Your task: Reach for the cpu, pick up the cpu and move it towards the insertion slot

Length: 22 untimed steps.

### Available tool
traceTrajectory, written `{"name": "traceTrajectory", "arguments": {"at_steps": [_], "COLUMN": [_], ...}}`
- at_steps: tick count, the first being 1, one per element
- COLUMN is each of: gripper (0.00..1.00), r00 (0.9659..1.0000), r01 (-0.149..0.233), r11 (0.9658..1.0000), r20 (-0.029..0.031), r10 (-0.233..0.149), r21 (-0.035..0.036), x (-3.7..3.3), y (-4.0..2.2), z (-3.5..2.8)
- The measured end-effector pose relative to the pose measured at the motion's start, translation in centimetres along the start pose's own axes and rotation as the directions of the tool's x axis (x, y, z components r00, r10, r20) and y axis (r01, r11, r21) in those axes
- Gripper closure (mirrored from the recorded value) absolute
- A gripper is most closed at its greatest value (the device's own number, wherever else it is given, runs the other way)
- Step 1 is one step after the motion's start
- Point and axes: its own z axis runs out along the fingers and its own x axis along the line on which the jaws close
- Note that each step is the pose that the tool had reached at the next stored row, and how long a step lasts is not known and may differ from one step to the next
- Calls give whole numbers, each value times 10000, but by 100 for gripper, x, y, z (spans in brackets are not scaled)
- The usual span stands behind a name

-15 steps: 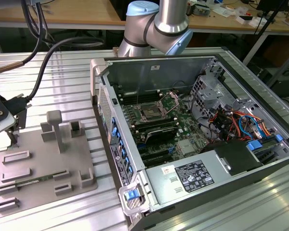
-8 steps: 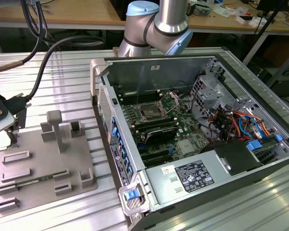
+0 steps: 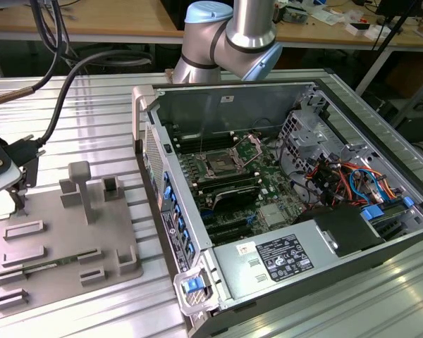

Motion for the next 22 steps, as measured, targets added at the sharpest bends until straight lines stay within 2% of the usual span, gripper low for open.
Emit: {"name": "traceTrajectory", "arguments": {"at_steps": [5, 7, 12, 22], "gripper": [45, 45, 45, 45], "r00": [10000, 10000, 10000, 10000], "r01": [0, 0, 0, 0], "r11": [10000, 10000, 10000, 10000], "r20": [0, 0, -1, -1], "r10": [0, 0, 0, 0], "r21": [0, 0, 1, 3], "x": [0, -63, -117, -121], "y": [0, -3, -5, -6], "z": [-42, -45, -45, -109]}}
